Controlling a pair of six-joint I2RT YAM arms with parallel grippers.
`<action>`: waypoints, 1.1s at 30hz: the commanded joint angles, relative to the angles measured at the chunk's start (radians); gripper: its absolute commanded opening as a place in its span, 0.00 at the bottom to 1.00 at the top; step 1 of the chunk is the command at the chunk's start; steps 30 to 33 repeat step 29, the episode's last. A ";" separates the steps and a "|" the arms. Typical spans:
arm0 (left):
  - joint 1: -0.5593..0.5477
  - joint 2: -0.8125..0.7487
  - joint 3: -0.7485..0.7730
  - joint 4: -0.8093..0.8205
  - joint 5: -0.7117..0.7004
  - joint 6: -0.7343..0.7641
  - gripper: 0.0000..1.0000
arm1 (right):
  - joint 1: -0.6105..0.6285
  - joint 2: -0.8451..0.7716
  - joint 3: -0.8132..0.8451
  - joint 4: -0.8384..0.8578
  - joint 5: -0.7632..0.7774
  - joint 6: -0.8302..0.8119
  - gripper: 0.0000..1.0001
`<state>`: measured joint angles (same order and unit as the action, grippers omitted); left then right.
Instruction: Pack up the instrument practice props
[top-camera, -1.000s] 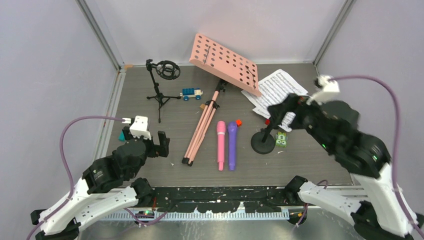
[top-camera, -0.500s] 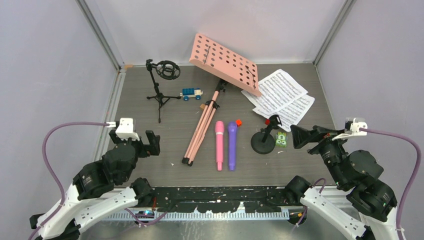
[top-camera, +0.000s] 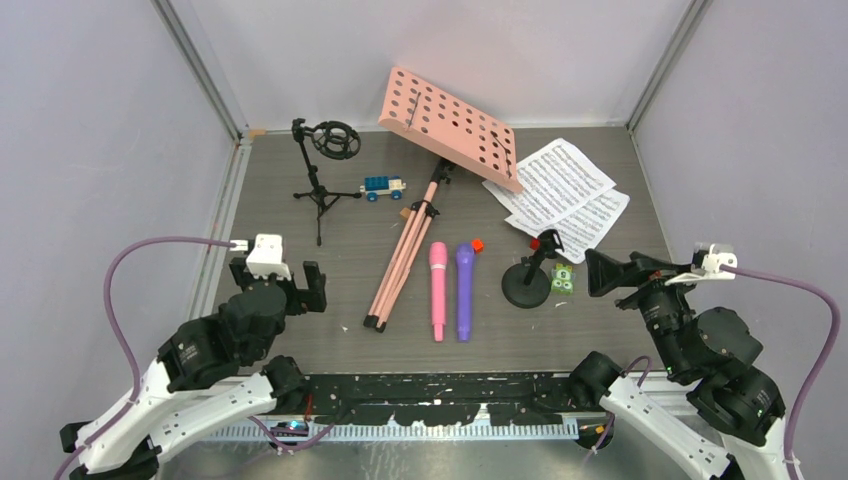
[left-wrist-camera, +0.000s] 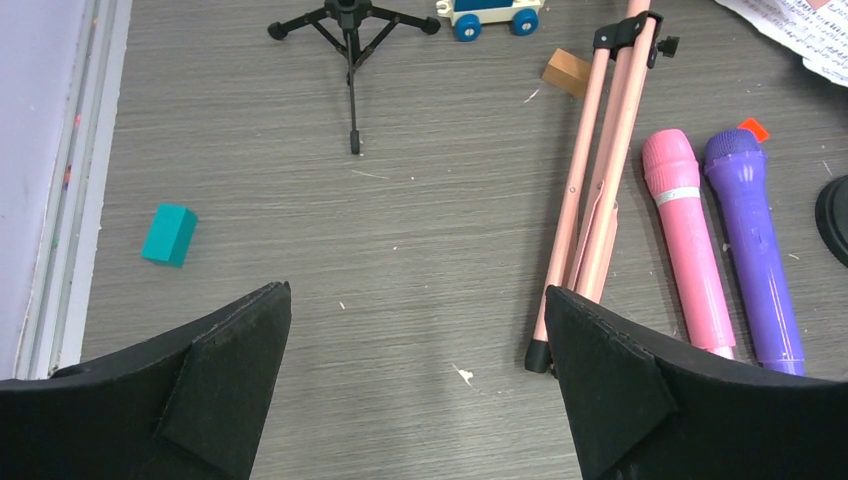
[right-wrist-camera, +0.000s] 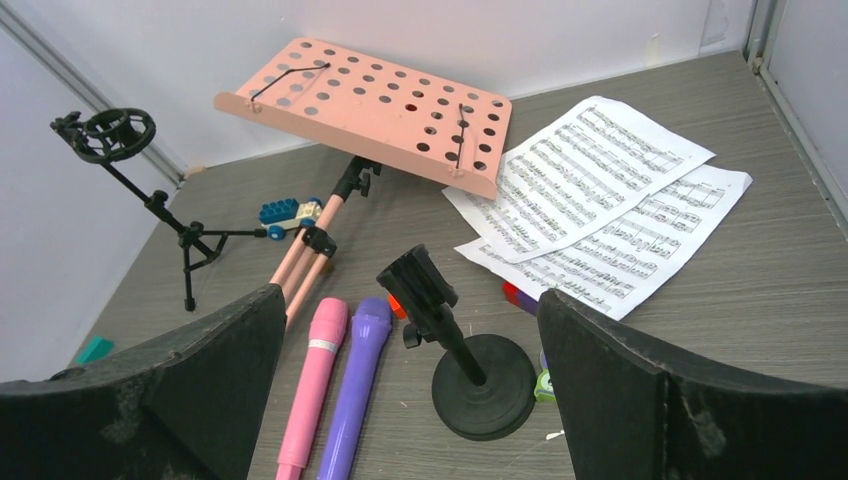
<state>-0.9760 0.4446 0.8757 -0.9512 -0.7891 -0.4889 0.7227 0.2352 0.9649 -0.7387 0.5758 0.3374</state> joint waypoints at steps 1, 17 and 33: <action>0.001 0.000 -0.016 0.028 -0.018 0.003 1.00 | 0.003 -0.020 -0.004 0.024 0.035 0.002 1.00; 0.001 0.025 -0.021 0.041 -0.015 0.008 1.00 | 0.003 -0.018 -0.020 0.017 0.053 0.004 1.00; 0.001 0.045 -0.020 0.051 -0.010 0.021 1.00 | 0.003 -0.014 -0.022 0.022 0.051 0.006 1.00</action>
